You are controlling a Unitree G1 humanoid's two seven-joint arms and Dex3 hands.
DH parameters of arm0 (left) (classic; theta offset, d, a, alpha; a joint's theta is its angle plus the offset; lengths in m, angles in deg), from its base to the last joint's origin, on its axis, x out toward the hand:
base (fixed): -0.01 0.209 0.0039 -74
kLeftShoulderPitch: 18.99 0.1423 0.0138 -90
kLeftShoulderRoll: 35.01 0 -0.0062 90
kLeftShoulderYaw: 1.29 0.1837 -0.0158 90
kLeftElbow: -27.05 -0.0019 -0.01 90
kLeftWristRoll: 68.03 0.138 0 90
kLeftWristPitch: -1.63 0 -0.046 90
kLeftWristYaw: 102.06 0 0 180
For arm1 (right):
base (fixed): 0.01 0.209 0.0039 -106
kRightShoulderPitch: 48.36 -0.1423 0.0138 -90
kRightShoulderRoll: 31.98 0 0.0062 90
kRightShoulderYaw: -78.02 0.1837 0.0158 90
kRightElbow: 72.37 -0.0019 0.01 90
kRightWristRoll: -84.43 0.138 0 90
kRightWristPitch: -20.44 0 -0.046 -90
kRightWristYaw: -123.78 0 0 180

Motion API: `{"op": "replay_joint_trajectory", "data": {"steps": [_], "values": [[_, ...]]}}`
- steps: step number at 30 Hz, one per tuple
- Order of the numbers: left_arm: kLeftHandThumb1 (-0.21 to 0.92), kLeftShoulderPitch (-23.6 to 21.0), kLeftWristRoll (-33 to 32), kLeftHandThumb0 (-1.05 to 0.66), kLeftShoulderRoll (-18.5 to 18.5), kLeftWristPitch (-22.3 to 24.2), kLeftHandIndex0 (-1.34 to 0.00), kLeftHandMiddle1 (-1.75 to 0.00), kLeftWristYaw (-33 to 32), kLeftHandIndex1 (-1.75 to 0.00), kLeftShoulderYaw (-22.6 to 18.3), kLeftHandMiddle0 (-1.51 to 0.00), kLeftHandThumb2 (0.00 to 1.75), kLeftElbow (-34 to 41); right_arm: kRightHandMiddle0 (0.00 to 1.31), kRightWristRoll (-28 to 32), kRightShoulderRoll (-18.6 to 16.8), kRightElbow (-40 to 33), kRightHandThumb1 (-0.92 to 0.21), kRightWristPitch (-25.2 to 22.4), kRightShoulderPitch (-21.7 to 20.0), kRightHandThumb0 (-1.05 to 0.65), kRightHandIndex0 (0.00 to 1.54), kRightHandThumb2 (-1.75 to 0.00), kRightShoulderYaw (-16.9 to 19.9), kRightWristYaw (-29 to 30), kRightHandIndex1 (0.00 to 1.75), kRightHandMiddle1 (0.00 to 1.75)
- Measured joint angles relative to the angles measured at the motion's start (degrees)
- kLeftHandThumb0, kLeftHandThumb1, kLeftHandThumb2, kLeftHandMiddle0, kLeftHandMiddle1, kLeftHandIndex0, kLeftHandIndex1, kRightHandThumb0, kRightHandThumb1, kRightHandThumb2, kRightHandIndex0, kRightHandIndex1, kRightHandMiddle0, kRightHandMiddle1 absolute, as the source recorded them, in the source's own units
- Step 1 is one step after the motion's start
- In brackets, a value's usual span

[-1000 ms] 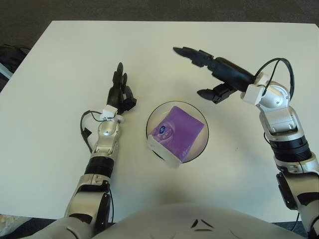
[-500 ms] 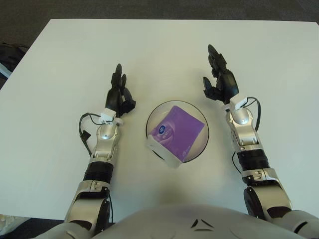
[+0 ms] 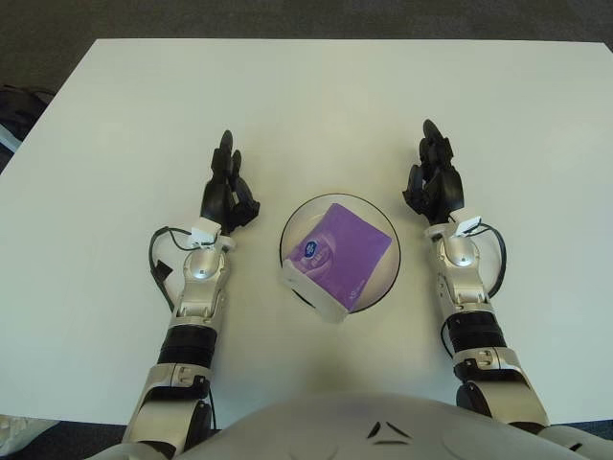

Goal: Put the tissue paper into the plate.

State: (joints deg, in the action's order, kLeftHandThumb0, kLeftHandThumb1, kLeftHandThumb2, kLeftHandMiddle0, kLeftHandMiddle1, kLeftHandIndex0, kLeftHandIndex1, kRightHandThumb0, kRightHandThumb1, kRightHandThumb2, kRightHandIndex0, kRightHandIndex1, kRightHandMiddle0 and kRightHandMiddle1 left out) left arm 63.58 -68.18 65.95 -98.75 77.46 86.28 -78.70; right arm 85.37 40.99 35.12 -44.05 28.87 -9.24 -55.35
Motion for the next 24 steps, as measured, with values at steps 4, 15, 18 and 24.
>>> {"op": "replay_joint_trajectory", "data": {"steps": [4, 15, 18, 24], "values": [[0.92, 0.1, 0.0, -0.87, 0.0, 0.1, 0.0, -0.01, 0.0, -0.2, 0.0, -0.21, 1.09, 0.1, 0.0, 0.2, -1.0, -0.9, -0.92, -0.1, 1.0, -0.62, 0.15, -0.93, -0.4, -0.2, 0.03, 0.4], [0.92, 0.3, 0.0, -0.88, 0.1, 0.1, 0.0, -0.01, 0.2, -0.24, 0.0, -0.21, 1.08, 0.1, 0.0, 2.6, -1.7, -3.4, -0.92, -0.1, 3.8, -0.59, 0.18, -0.93, 0.1, -1.4, 0.03, 0.44], [0.92, 0.4, 0.0, -0.88, 0.1, 0.1, 0.0, -0.01, 0.2, -0.25, 0.0, -0.21, 1.08, 0.1, 0.0, 2.6, -1.7, -4.1, -0.92, -0.2, 4.5, -0.58, 0.18, -0.93, 0.0, -1.4, 0.03, 0.44], [0.92, 0.4, 0.0, -0.87, 0.1, 0.1, 0.0, -0.01, 0.2, -0.27, 0.0, -0.22, 1.08, 0.2, 0.0, 2.6, -1.7, -5.1, -0.92, -0.3, 5.5, -0.58, 0.19, -0.93, 0.0, -1.4, 0.03, 0.44]]}}
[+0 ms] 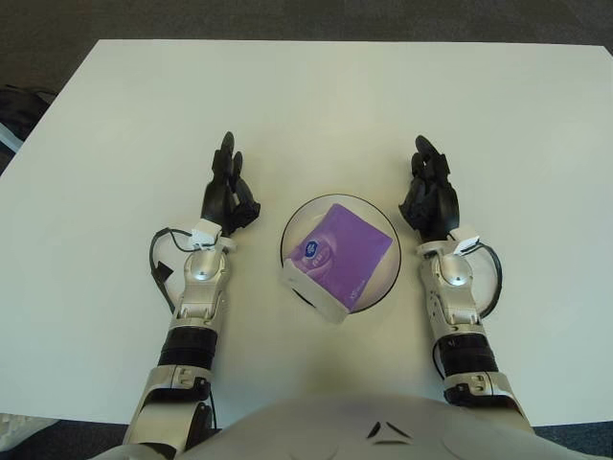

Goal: Put the tissue paper into the plate.

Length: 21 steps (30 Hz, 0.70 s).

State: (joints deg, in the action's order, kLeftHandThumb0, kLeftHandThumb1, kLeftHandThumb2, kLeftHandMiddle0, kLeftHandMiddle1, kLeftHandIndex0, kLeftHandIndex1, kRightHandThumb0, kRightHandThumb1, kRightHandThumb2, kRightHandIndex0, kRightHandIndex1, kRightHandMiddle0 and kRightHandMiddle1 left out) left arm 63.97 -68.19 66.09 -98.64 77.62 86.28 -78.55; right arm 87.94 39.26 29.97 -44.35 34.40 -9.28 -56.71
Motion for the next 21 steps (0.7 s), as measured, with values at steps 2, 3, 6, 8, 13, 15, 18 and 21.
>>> {"op": "replay_joint_trajectory", "data": {"steps": [2, 3, 6, 8, 13, 15, 18, 21], "values": [[0.92, 0.0, 0.0, -0.87, 0.0, 0.0, 0.0, -0.01, 0.0, -0.27, 0.0, -0.22, 1.07, 0.0, 0.0, 0.0, 0.0, -0.2, -0.92, 0.0, 0.2, -0.58, 0.19, -0.93, 0.0, 0.0, 0.03, 0.44], [0.92, 0.0, 0.0, -0.86, 0.0, 0.0, 0.0, -0.01, 0.0, -0.28, 0.0, -0.22, 1.07, 0.0, 0.0, 0.0, 0.0, -0.2, -0.92, 0.0, 0.3, -0.58, 0.19, -0.93, 0.0, 0.0, 0.03, 0.44], [0.92, 0.0, 0.0, -0.86, 0.0, 0.0, 0.0, -0.01, 0.0, -0.29, 0.0, -0.23, 1.07, 0.1, 0.0, 0.0, 0.0, -0.5, -0.92, 0.0, 0.6, -0.58, 0.19, -0.93, 0.0, 0.0, 0.03, 0.44], [0.92, 0.0, 0.0, -0.86, 0.0, 0.0, 0.0, -0.02, 0.0, -0.29, 0.0, -0.23, 1.07, 0.1, 0.0, 0.0, 0.0, -0.6, -0.92, 0.0, 0.7, -0.58, 0.19, -0.93, 0.0, -0.1, 0.03, 0.44], [0.92, 0.1, -0.1, -0.86, 0.1, 0.0, 0.0, -0.02, 0.0, -0.3, 0.0, -0.23, 1.07, 0.1, 0.0, 0.0, 0.1, -0.7, -0.92, 0.0, 1.1, -0.59, 0.19, -0.92, 0.0, -0.3, 0.02, 0.43], [0.92, 0.1, -0.1, -0.86, 0.1, 0.0, 0.0, -0.02, 0.1, -0.3, 0.0, -0.23, 1.07, 0.1, 0.0, 0.0, 0.1, -0.7, -0.92, 0.0, 1.1, -0.59, 0.19, -0.91, 0.0, -0.4, 0.02, 0.43], [0.92, 0.1, 0.0, -0.86, 0.1, 0.0, 0.0, -0.02, 0.1, -0.3, 0.0, -0.23, 1.07, 0.1, 0.0, 0.0, 0.2, -0.6, -0.92, 0.0, 1.3, -0.59, 0.19, -0.9, 0.0, -0.7, 0.02, 0.42], [0.92, 0.1, 0.0, -0.86, 0.1, 0.0, 0.0, -0.01, 0.3, -0.29, 0.0, -0.23, 1.07, 0.1, 0.0, 0.0, 0.2, -0.5, -0.92, 0.1, 1.4, -0.59, 0.19, -0.89, 0.0, -0.8, 0.02, 0.42]]}}
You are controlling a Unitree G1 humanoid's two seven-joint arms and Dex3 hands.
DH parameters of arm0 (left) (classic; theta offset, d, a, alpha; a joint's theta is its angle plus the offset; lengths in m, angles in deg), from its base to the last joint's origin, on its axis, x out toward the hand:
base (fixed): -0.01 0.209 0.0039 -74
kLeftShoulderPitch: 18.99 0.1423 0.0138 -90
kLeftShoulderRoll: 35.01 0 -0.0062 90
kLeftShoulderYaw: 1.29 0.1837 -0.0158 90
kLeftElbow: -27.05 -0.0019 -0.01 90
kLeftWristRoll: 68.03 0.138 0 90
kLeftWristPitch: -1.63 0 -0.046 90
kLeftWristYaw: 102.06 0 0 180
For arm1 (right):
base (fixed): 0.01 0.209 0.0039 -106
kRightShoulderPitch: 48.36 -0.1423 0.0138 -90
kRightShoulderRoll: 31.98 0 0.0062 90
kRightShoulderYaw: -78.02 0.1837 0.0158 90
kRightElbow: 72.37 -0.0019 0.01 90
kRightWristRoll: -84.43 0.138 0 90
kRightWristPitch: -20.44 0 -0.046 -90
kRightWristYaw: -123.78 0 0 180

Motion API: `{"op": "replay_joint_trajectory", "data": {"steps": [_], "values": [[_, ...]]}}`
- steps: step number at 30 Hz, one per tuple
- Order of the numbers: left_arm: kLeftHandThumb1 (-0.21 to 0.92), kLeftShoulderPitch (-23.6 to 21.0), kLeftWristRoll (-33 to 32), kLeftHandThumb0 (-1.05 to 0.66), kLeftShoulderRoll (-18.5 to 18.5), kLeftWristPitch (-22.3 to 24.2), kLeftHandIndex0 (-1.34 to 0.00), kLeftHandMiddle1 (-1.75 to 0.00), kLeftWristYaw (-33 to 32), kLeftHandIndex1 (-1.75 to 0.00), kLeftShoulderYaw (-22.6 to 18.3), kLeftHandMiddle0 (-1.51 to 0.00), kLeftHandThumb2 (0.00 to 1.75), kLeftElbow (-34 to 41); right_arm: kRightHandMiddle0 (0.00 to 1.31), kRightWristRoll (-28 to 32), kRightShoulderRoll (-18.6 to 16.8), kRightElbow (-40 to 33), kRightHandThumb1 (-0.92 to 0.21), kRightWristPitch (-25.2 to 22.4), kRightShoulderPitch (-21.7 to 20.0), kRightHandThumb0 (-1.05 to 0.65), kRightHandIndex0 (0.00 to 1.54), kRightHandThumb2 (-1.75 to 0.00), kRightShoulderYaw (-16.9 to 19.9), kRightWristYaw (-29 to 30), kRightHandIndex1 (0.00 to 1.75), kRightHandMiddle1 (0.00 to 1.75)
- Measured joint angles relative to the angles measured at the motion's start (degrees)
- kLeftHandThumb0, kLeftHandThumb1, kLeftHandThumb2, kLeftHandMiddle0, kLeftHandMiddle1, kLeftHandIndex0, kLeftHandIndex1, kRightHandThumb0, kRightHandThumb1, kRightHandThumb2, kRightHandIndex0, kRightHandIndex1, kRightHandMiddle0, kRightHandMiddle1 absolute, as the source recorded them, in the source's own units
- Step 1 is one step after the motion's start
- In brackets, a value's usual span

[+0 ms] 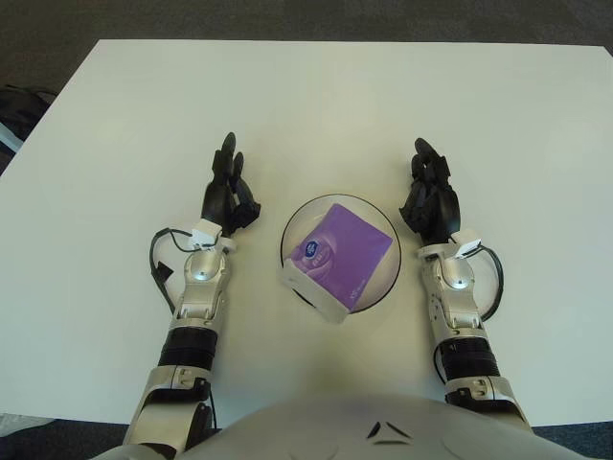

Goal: Put the tissue paper into the plate.

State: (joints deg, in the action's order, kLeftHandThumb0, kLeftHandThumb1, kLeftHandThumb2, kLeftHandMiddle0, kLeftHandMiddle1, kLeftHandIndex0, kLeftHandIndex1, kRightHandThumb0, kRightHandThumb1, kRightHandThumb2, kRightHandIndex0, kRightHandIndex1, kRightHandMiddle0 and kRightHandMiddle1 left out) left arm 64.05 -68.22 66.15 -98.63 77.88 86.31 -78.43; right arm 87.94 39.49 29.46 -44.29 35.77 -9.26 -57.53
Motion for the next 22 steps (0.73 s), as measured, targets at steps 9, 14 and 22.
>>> {"op": "replay_joint_trajectory", "data": {"steps": [9, 14, 22], "values": [[0.92, 0.0, 0.0, -0.87, 0.0, 0.0, 0.0, 0.0, 0.2, -0.25, 0.0, -0.22, 1.08, 0.0, 0.0, 0.0, 0.2, 0.4, -0.92, 0.2, 0.2, -0.6, 0.19, -0.84, 0.1, -0.4, 0.01, 0.45], [0.92, 0.0, 0.2, -0.88, 0.0, 0.0, 0.0, 0.0, 0.3, -0.23, 0.1, -0.21, 1.08, 0.0, 0.0, 0.0, 0.5, 0.6, -0.92, 0.3, 0.3, -0.6, 0.2, -0.82, 0.3, -0.4, 0.01, 0.48], [0.92, 0.0, 0.4, -0.88, 0.0, 0.0, 0.0, 0.0, 0.3, -0.22, 0.1, -0.21, 1.08, -0.1, 0.0, 0.0, 0.8, 0.8, -0.92, 0.4, 0.4, -0.6, 0.2, -0.81, 0.6, -0.4, 0.01, 0.49]]}}
